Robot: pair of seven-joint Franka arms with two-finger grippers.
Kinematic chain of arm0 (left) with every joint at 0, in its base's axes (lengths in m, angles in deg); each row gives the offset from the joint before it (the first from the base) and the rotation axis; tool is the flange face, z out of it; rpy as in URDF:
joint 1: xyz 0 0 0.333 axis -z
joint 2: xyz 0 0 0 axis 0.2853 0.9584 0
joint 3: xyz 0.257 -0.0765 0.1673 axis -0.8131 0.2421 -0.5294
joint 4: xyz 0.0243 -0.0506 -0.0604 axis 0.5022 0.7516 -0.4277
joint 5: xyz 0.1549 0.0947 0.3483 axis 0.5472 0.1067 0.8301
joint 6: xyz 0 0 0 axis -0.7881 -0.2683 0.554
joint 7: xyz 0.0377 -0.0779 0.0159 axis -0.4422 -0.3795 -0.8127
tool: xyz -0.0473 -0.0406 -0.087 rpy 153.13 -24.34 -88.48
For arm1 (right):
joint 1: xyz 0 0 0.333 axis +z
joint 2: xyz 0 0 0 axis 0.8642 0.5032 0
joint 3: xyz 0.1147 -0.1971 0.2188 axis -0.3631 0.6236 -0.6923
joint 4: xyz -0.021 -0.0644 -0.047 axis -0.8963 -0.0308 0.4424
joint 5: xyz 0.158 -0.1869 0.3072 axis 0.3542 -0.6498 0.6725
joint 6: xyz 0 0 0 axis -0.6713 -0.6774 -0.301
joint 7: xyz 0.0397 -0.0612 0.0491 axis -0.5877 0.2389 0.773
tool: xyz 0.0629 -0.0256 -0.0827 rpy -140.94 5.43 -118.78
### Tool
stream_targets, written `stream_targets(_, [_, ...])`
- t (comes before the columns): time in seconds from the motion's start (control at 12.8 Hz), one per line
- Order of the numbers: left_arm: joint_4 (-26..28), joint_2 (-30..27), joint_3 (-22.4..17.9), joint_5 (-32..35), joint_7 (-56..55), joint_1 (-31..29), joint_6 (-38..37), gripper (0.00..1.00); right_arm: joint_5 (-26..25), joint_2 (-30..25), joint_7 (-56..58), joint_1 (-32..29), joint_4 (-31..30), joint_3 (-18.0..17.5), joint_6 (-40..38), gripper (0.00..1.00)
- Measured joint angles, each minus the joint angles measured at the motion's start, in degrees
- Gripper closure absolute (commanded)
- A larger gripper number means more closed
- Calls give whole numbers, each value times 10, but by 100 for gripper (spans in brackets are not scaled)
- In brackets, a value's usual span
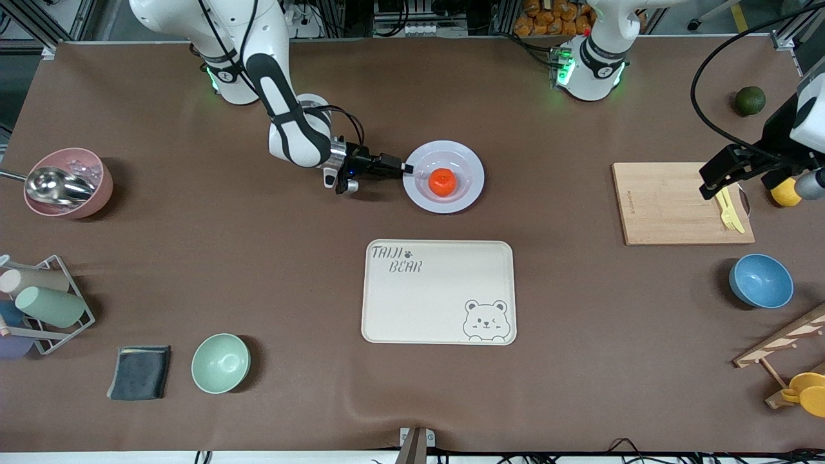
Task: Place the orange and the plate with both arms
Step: 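Withdraw the left gripper while the right gripper reaches the plate rim, then grip the plate rim with the right gripper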
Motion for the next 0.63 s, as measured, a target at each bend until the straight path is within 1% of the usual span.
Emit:
stream_targets(0.39, [18,-10,-8,0,3,9,-1,0,15,9,1,11,7,0,9,47])
stream_targets(0.63, [23,-11,-9,0,3,9,-1,0,20,9,1,20,9,0,13,54])
